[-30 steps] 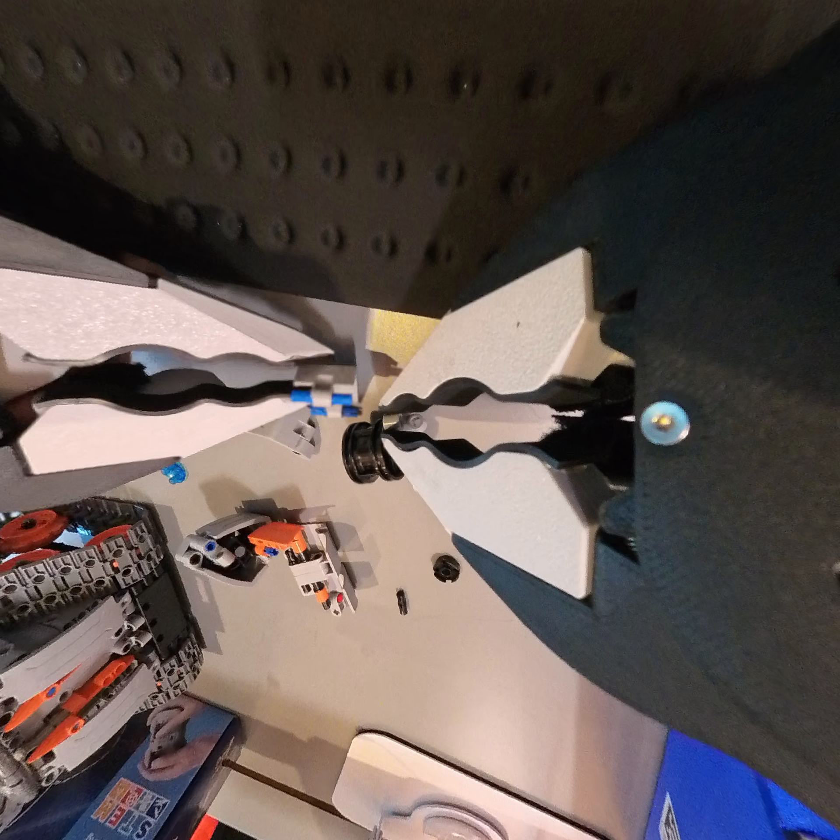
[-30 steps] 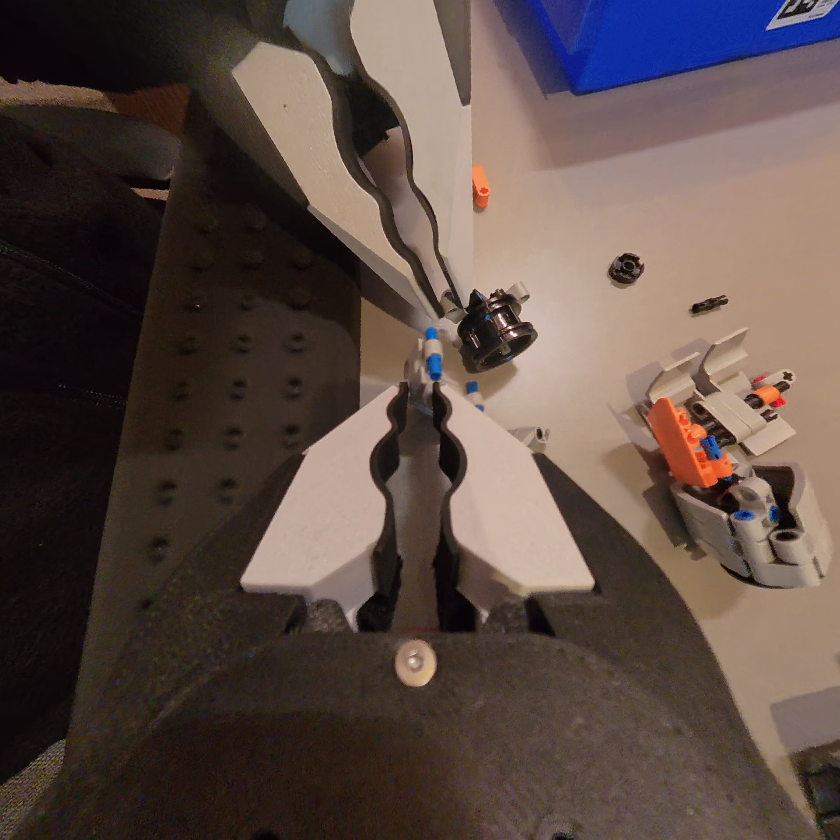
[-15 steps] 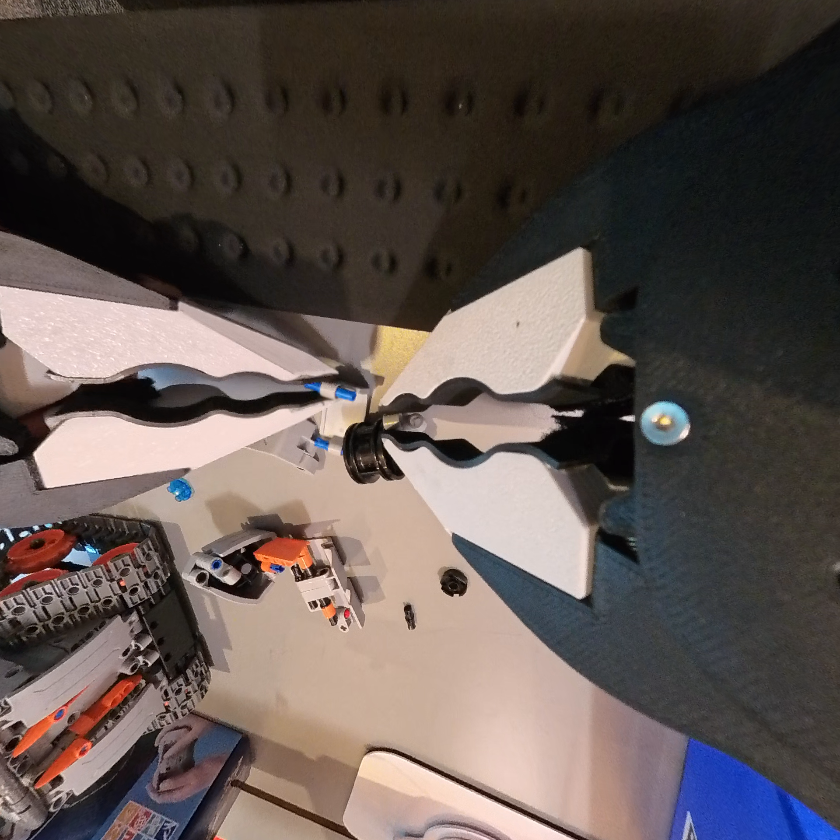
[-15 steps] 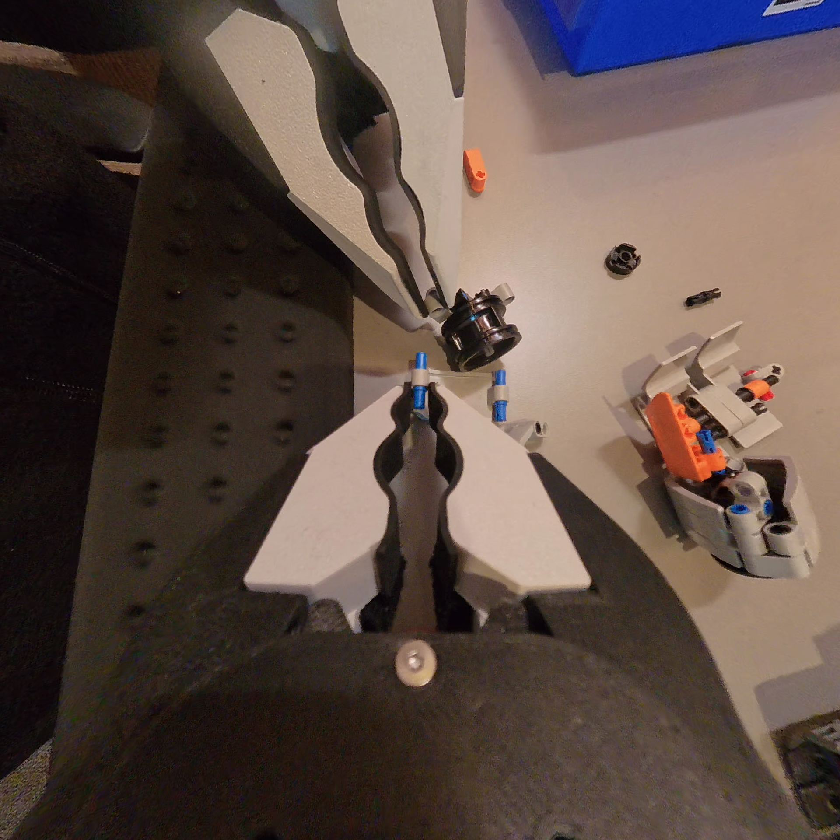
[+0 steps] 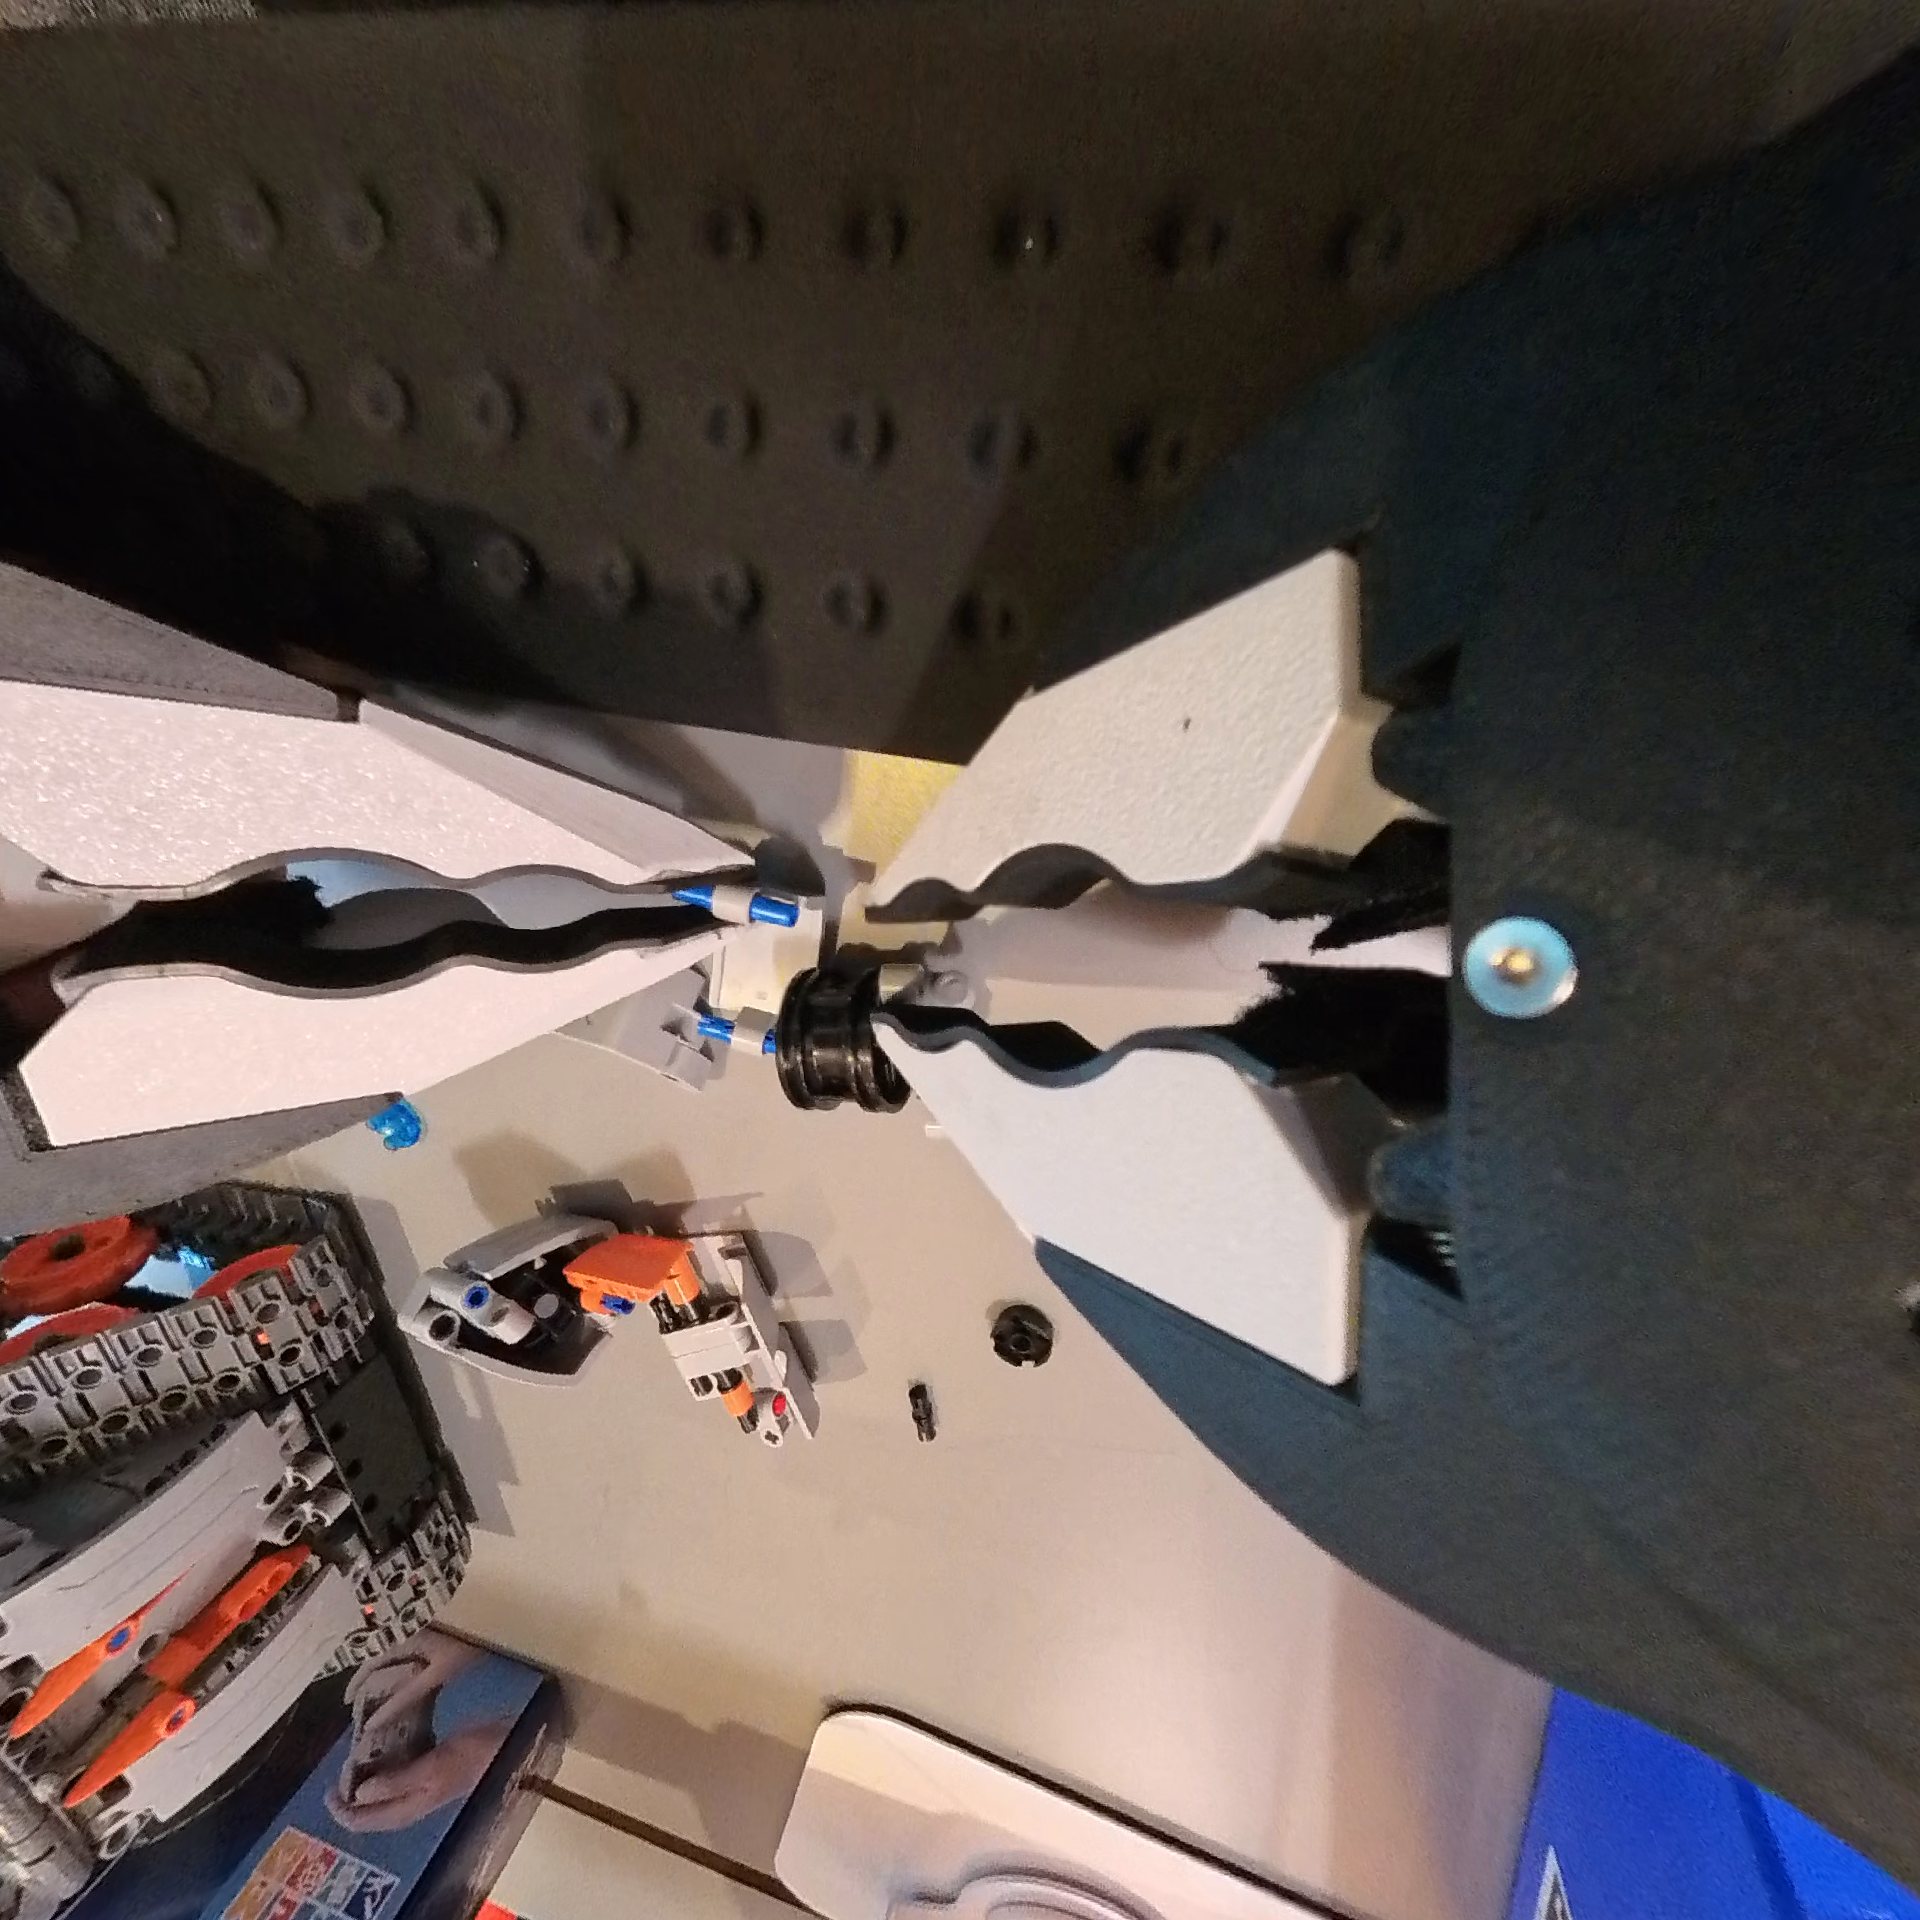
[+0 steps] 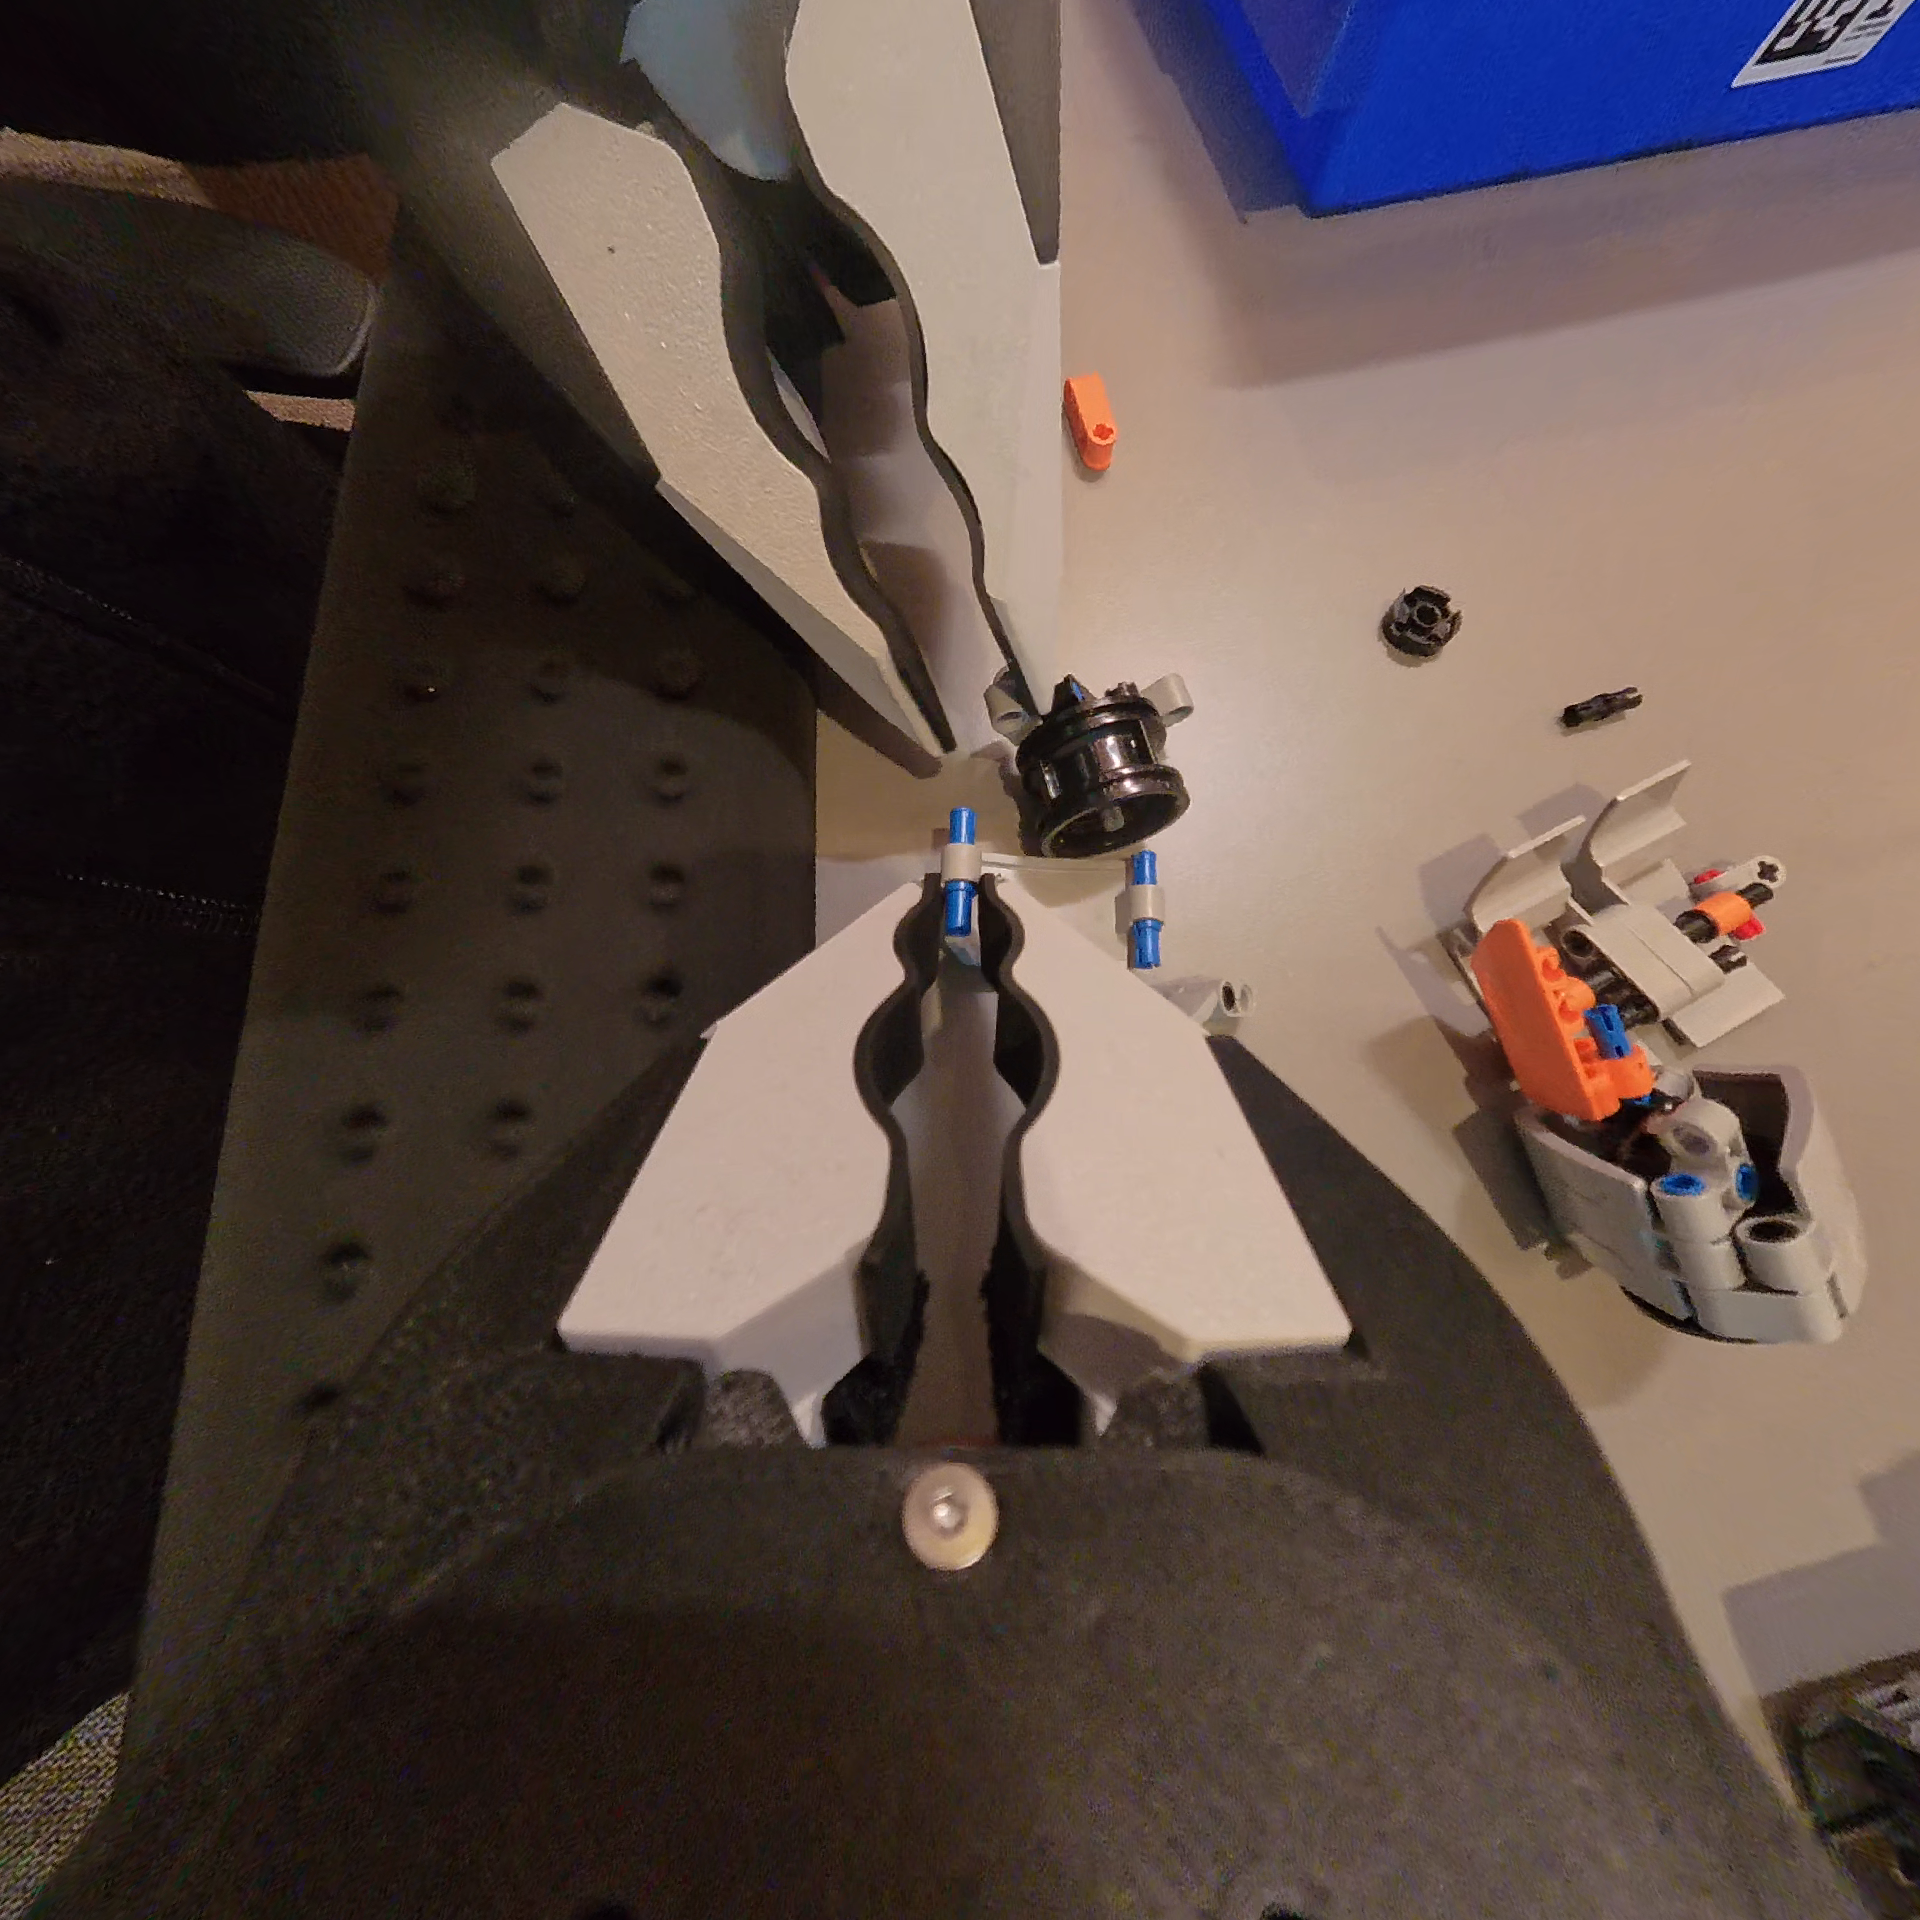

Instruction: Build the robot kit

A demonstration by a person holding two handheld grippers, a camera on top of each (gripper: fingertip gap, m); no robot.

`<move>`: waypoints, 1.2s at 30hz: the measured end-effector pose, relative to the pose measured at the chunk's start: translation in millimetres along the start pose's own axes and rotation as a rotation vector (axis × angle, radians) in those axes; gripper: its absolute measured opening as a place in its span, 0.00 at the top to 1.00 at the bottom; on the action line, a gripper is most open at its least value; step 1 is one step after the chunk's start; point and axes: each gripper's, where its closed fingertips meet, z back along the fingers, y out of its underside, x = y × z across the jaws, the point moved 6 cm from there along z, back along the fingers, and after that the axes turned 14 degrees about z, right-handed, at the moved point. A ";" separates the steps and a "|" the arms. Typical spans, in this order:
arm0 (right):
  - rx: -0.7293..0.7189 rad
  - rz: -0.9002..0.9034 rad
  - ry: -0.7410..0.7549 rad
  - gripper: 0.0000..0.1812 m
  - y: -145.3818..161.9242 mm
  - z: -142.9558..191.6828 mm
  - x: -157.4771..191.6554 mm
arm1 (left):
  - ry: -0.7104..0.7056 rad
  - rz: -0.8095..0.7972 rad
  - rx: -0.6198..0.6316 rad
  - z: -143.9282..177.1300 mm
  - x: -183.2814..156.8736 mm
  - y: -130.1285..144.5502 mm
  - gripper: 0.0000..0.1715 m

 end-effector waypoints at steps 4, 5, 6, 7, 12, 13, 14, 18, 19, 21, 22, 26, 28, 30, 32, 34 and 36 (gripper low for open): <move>-0.003 -0.001 -0.001 0.98 -0.4 0.0 -0.4 | -0.006 -0.008 0.007 -1.3 -0.7 0.4 0.93; -0.003 -0.002 -0.001 0.98 -0.5 0.1 -0.4 | -0.008 -0.009 0.006 -1.1 -0.6 0.4 0.93; -0.005 -0.003 0.000 0.98 -0.5 0.3 -0.6 | -0.008 -0.006 0.000 -0.5 -0.5 -0.1 0.93; -0.007 -0.003 0.000 0.98 -0.8 0.5 -0.8 | -0.006 0.000 -0.009 0.3 -0.4 -1.0 0.92; -0.009 -0.001 0.000 0.98 -1.3 0.8 -1.4 | -0.005 0.022 -0.026 5.5 3.0 -1.1 0.91; -0.009 -0.001 -0.001 0.98 -1.4 0.8 -1.4 | -0.013 0.019 -0.023 5.8 4.3 -0.2 0.91; -0.009 -0.001 -0.002 0.98 -1.3 0.7 -1.4 | -0.023 0.015 -0.020 6.2 5.7 0.5 0.91; -0.009 0.000 0.000 0.98 -1.4 0.7 -1.5 | -0.041 0.000 -0.018 7.6 9.5 0.2 0.92; -0.009 0.000 0.001 0.98 -1.4 0.7 -1.6 | -0.043 -0.008 -0.011 7.0 9.7 0.4 0.92; -0.009 -0.001 0.002 0.98 -1.4 0.8 -1.8 | -0.052 -0.026 0.003 5.3 10.1 1.4 0.94; -0.008 -0.001 0.002 0.98 -1.4 0.8 -1.8 | -0.052 -0.032 0.007 4.5 10.0 1.6 0.95; -0.009 -0.002 0.003 0.98 -1.5 0.8 -2.0 | -0.054 -0.042 0.015 2.6 9.6 2.4 0.97; -0.010 -0.001 0.002 0.98 -1.7 0.6 -1.9 | -0.056 -0.045 0.018 1.9 9.6 2.7 0.97; -0.010 0.000 0.002 0.98 -2.0 0.5 -1.8 | -0.058 -0.048 0.018 1.5 9.4 2.8 0.97; -0.013 -0.002 0.003 0.98 -2.4 0.7 -2.1 | -0.061 -0.053 0.016 1.5 9.2 2.4 0.97; -0.016 -0.005 0.004 0.98 -2.8 1.1 -2.7 | -0.066 -0.061 0.014 1.6 8.6 1.8 0.97; -0.019 -0.009 0.004 0.98 -3.3 1.3 -3.3 | -0.067 -0.074 0.009 1.7 6.9 0.8 0.97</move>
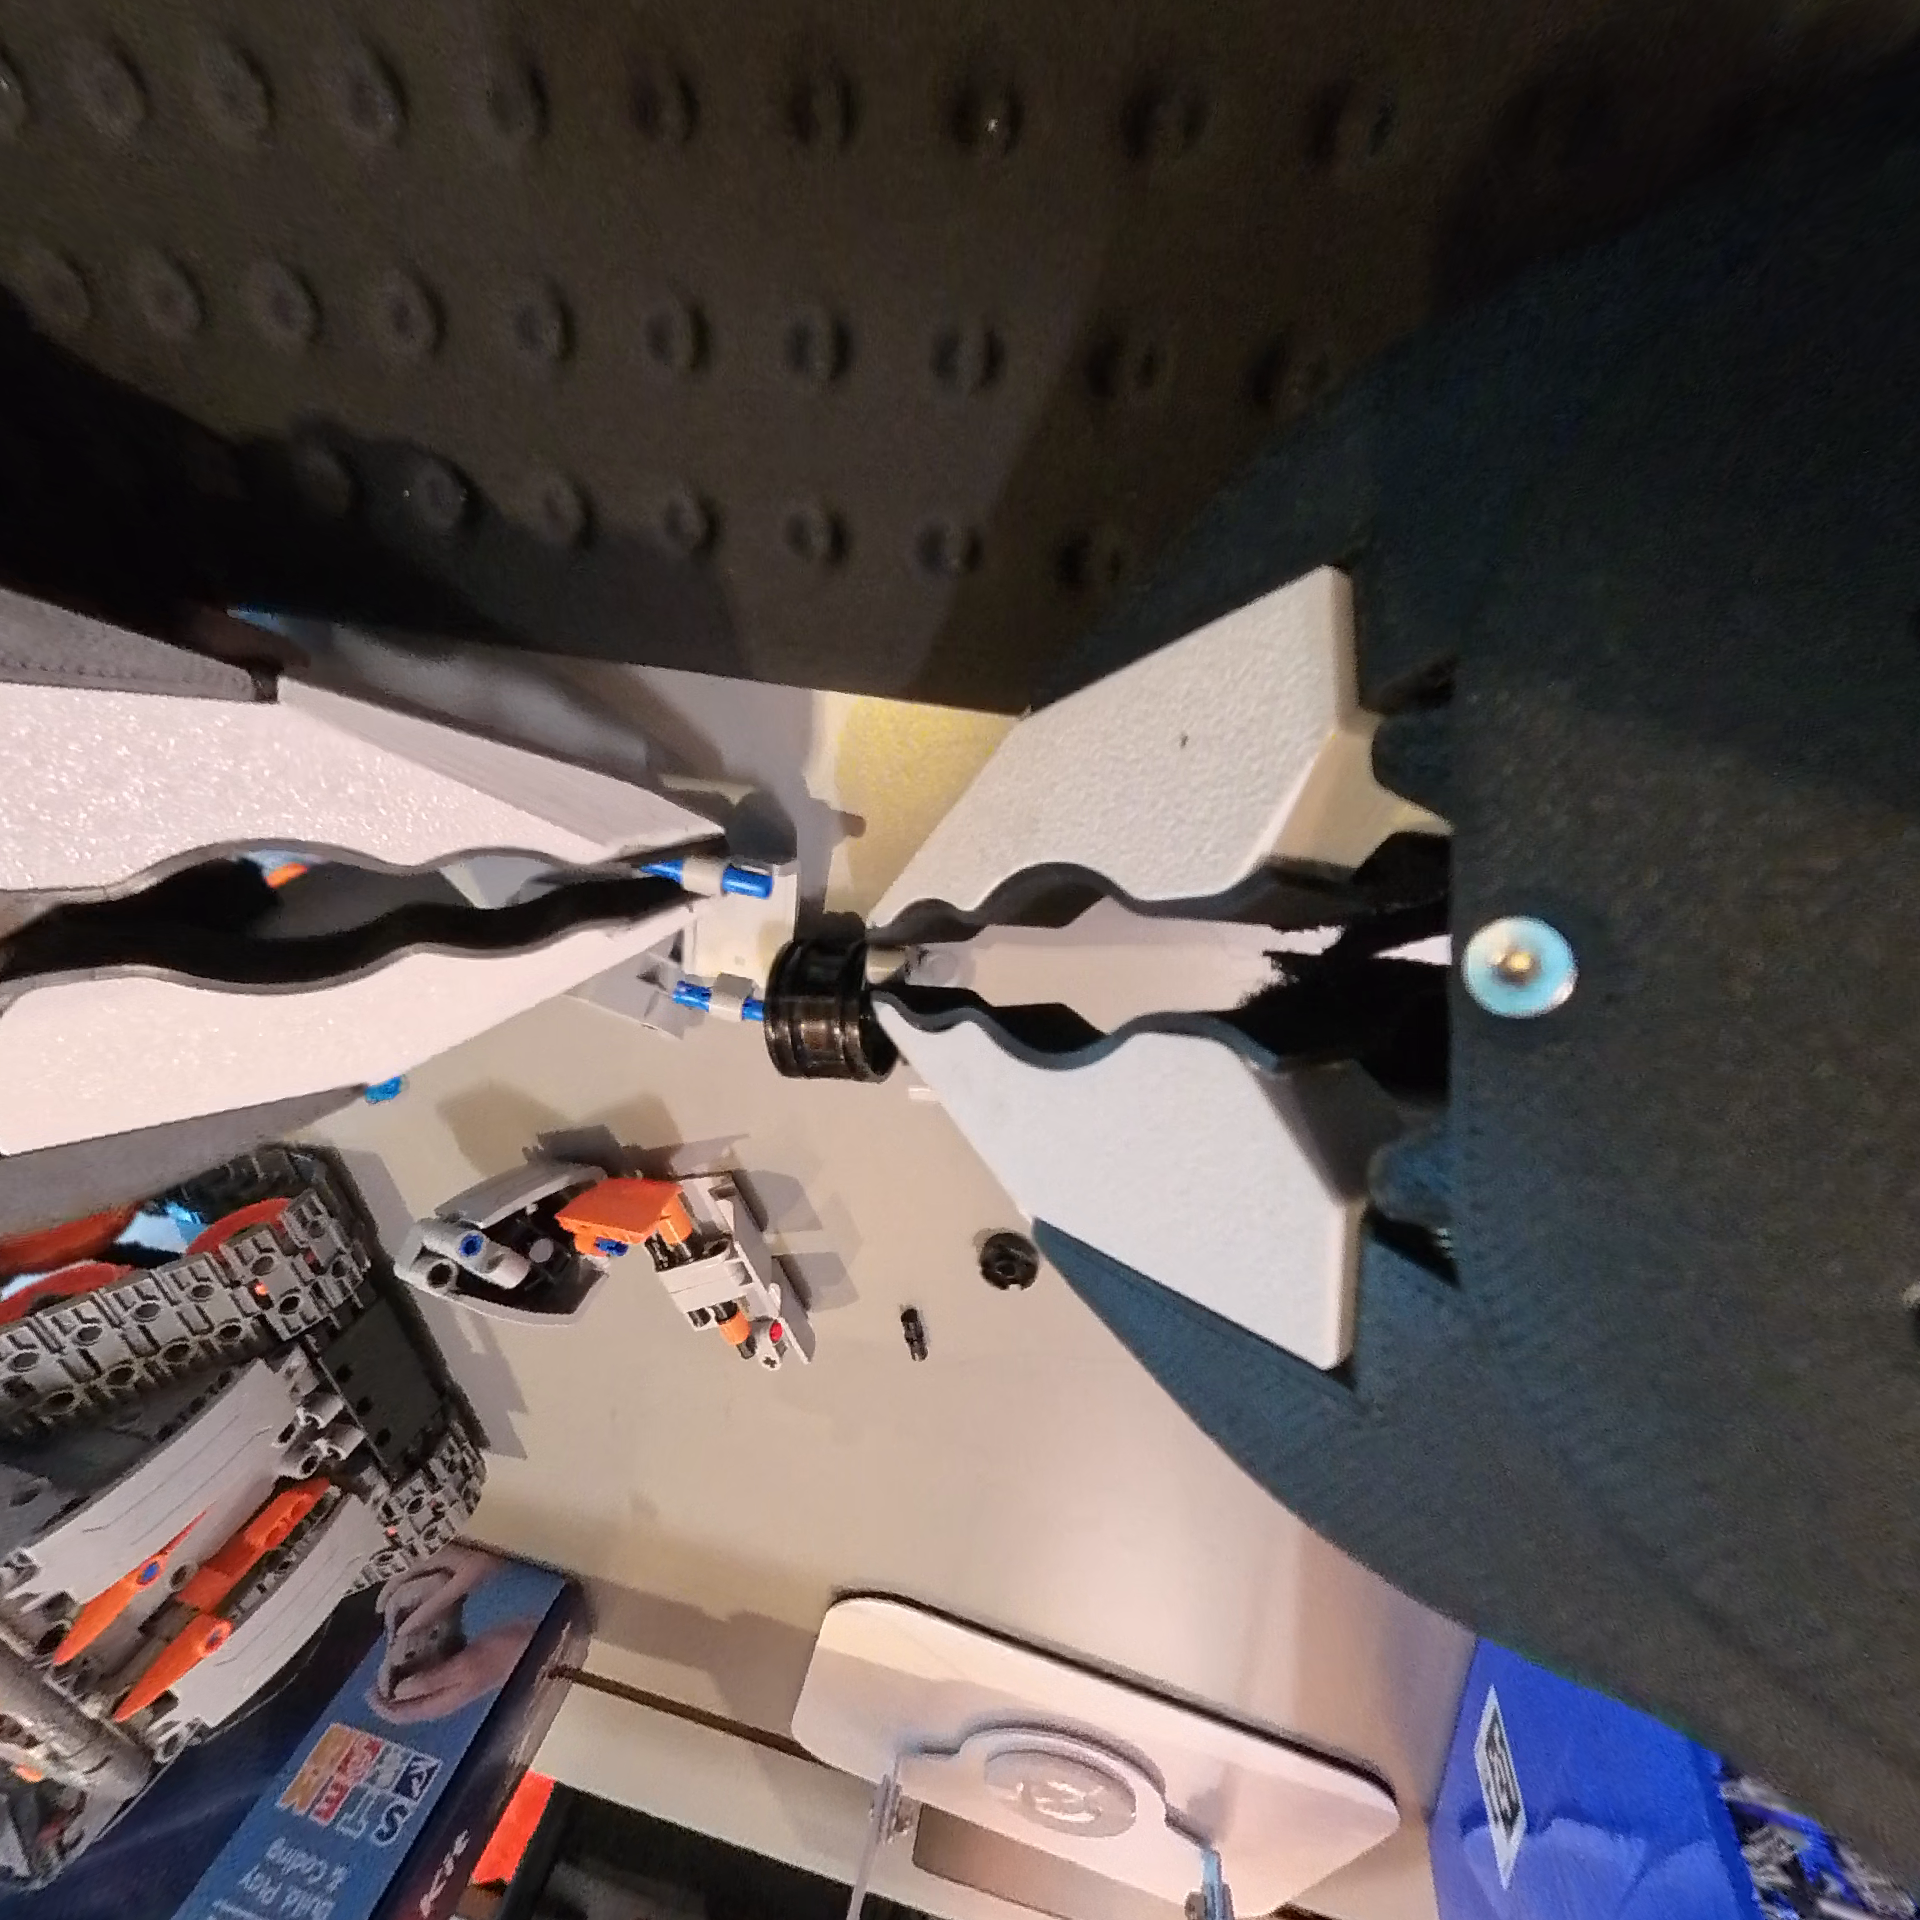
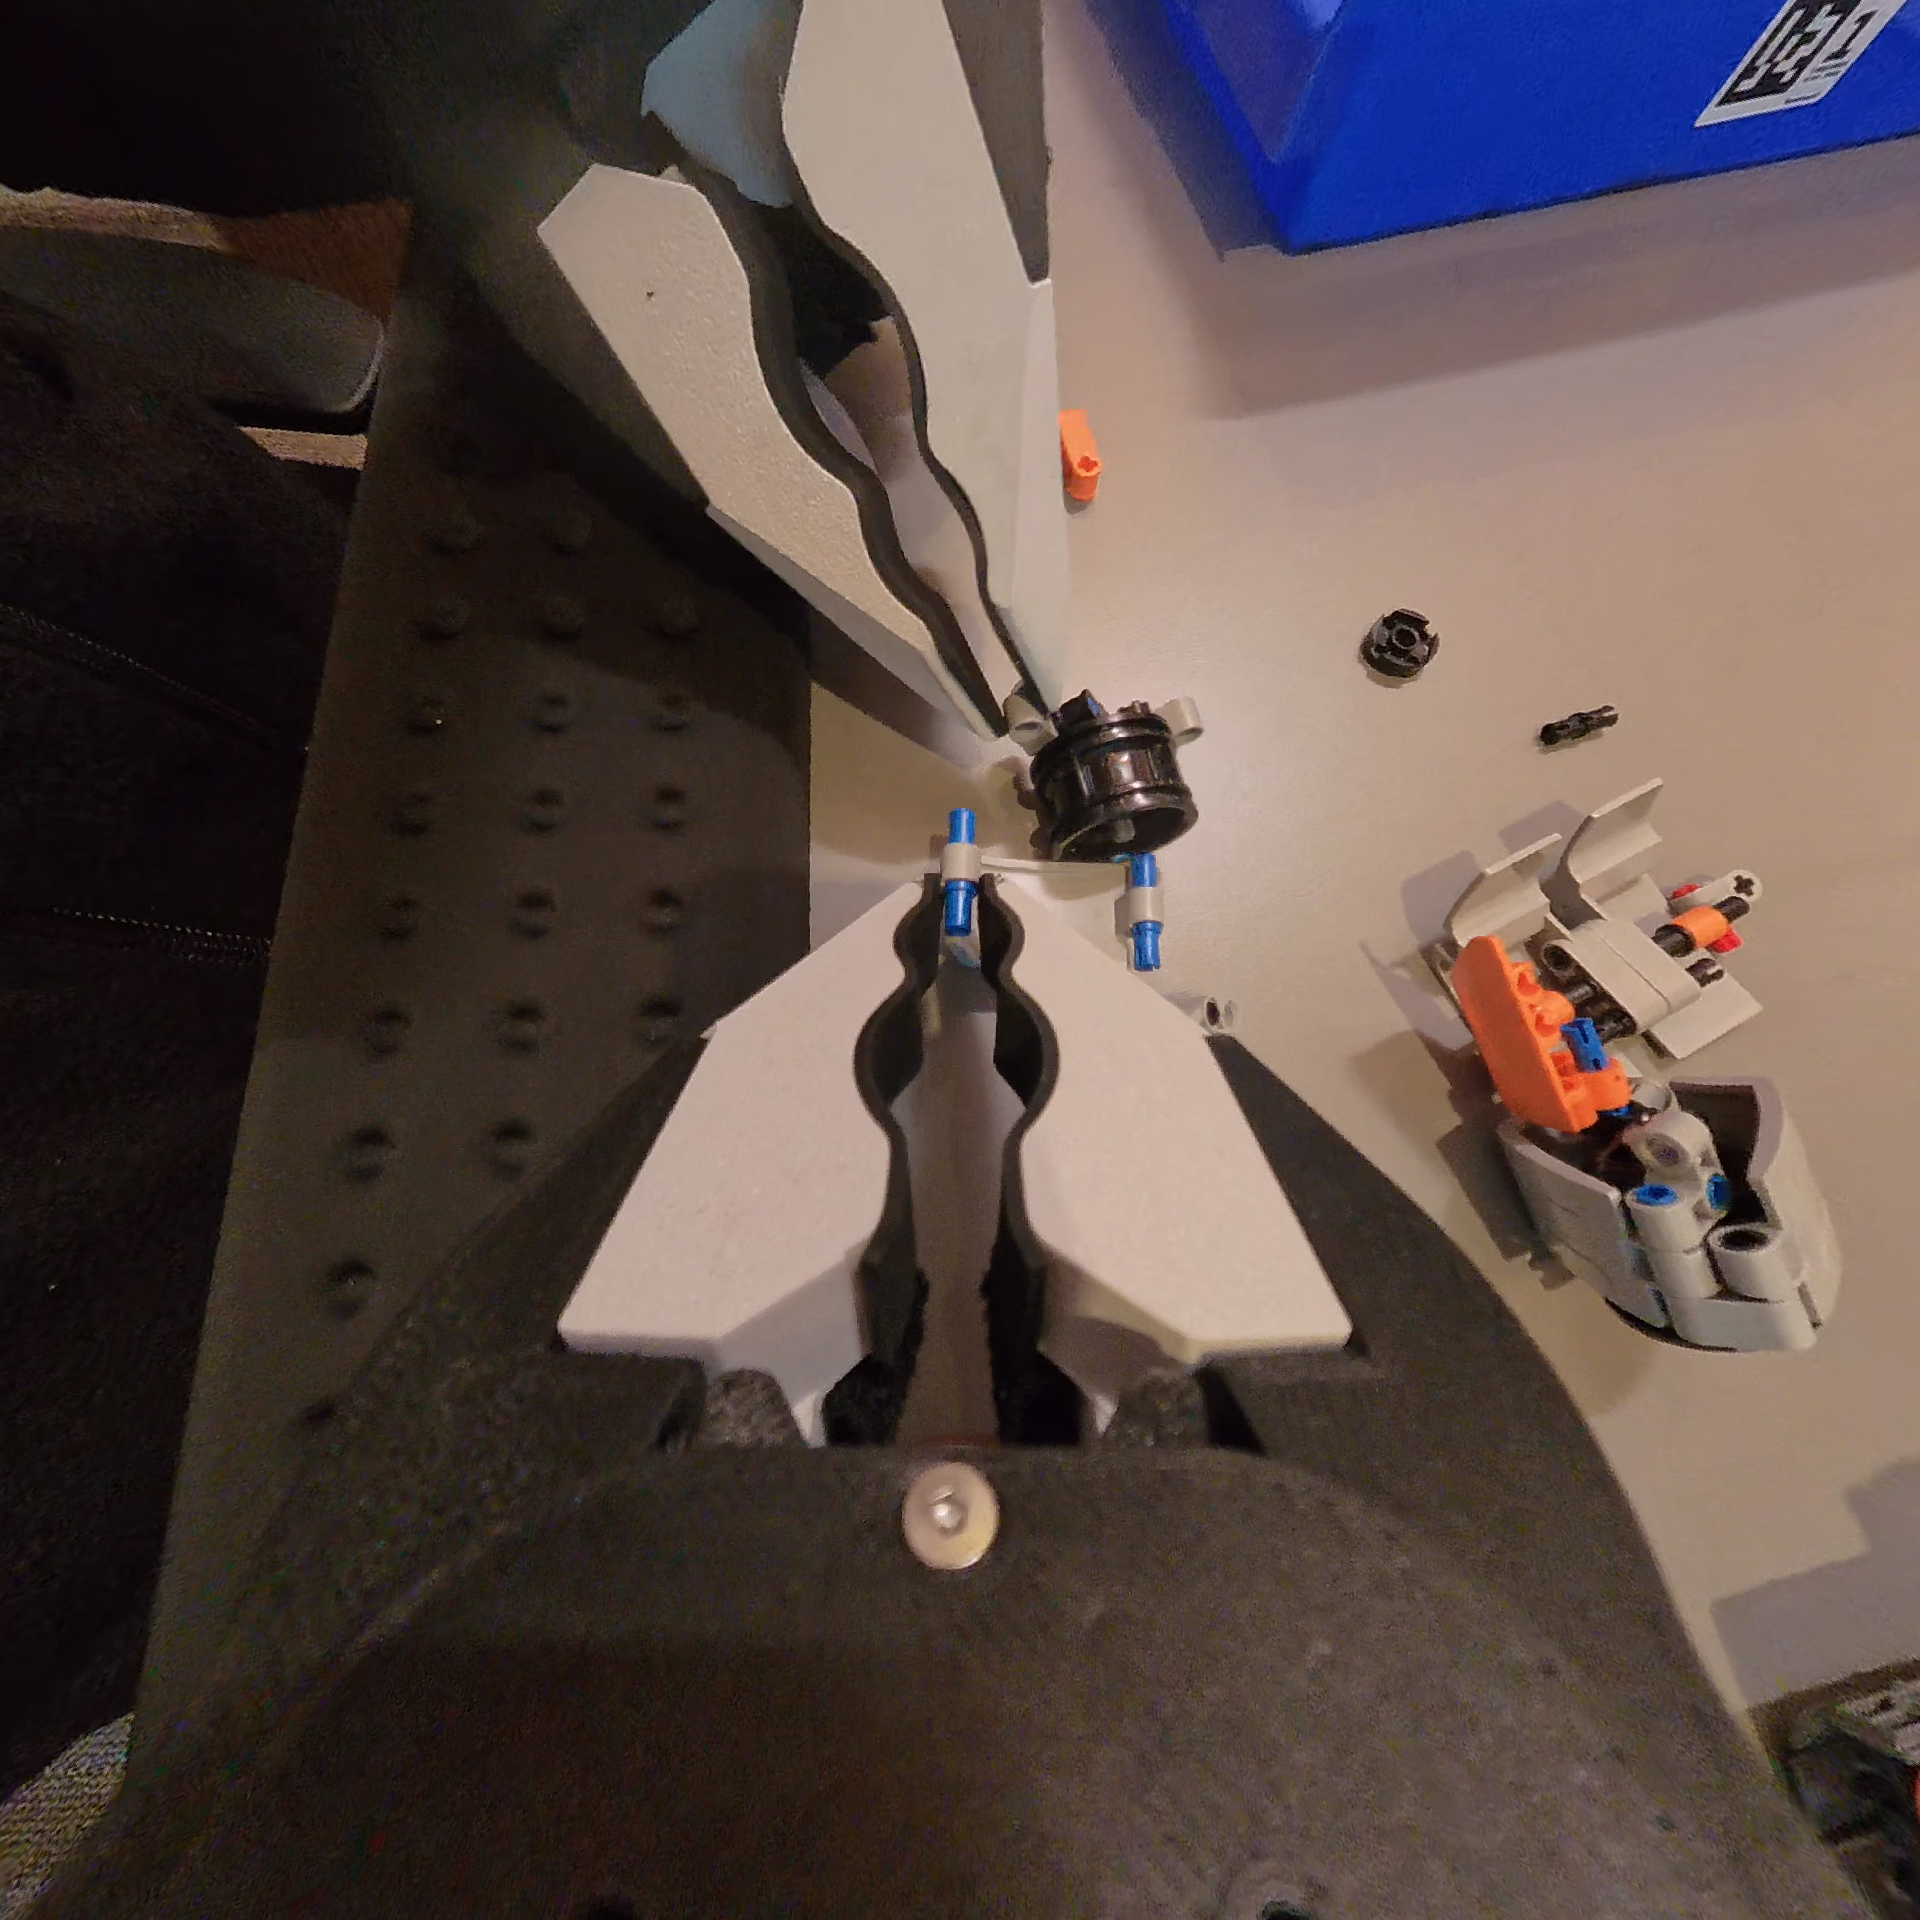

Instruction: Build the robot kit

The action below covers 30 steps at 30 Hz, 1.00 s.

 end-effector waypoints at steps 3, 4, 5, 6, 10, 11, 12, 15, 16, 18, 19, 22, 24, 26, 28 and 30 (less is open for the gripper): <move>0.004 -0.007 -0.001 0.98 0.1 -0.6 -1.0 | -0.009 -0.029 -0.010 0.4 -3.4 -2.3 0.97; 0.004 -0.008 -0.004 0.98 -0.2 -1.1 -0.9 | -0.013 -0.037 -0.012 0.6 -4.5 -3.2 0.97; 0.004 -0.010 -0.007 0.98 -0.4 -1.6 -1.0 | -0.015 -0.046 -0.015 0.8 -5.6 -4.0 0.97; 0.005 -0.011 -0.011 0.98 -0.6 -2.1 -1.1 | -0.015 -0.055 -0.019 1.0 -6.9 -4.7 0.97; 0.006 -0.014 -0.028 0.98 -1.6 -3.9 -1.6 | -0.014 -0.089 -0.036 1.5 -12.0 -7.6 0.98; 0.004 -0.015 -0.033 0.98 -2.2 -4.3 -1.7 | -0.015 -0.095 -0.037 1.4 -12.7 -8.0 0.98; 0.004 -0.015 -0.037 0.98 -2.7 -4.7 -2.0 | -0.016 -0.097 -0.038 1.4 -13.2 -8.2 0.98; -0.016 -0.026 -0.055 0.98 -4.3 -4.2 -2.8 | -0.020 -0.100 -0.060 2.9 -13.4 -9.7 0.98; -0.023 -0.031 -0.059 0.98 -4.5 -3.5 -3.3 | -0.022 -0.100 -0.068 3.9 -12.9 -10.5 0.98; -0.045 -0.042 -0.072 0.98 -5.4 -1.6 -4.3 | -0.021 -0.094 -0.087 5.5 -12.1 -12.2 0.98; -0.056 -0.048 -0.080 0.98 -5.9 -0.6 -4.7 | -0.023 -0.093 -0.096 6.3 -11.4 -12.9 0.98; -0.093 -0.062 -0.100 0.98 -7.8 3.2 -5.7 | -0.018 -0.086 -0.113 8.0 -10.6 -13.7 0.98; -0.112 -0.071 -0.107 0.98 -8.9 5.7 -6.9 | -0.020 -0.083 -0.125 9.9 -9.4 -14.6 0.98; -0.135 -0.075 -0.113 0.98 -10.4 9.0 -8.3 | -0.015 -0.077 -0.148 12.5 -8.6 -16.3 0.98; -0.157 -0.072 -0.118 0.98 -12.1 12.1 -9.5 | -0.006 -0.077 -0.171 15.1 -8.4 -17.8 0.97; -0.164 -0.065 -0.122 0.98 -12.4 13.8 -10.6 | 0.006 -0.086 -0.194 17.6 -9.4 -19.5 0.97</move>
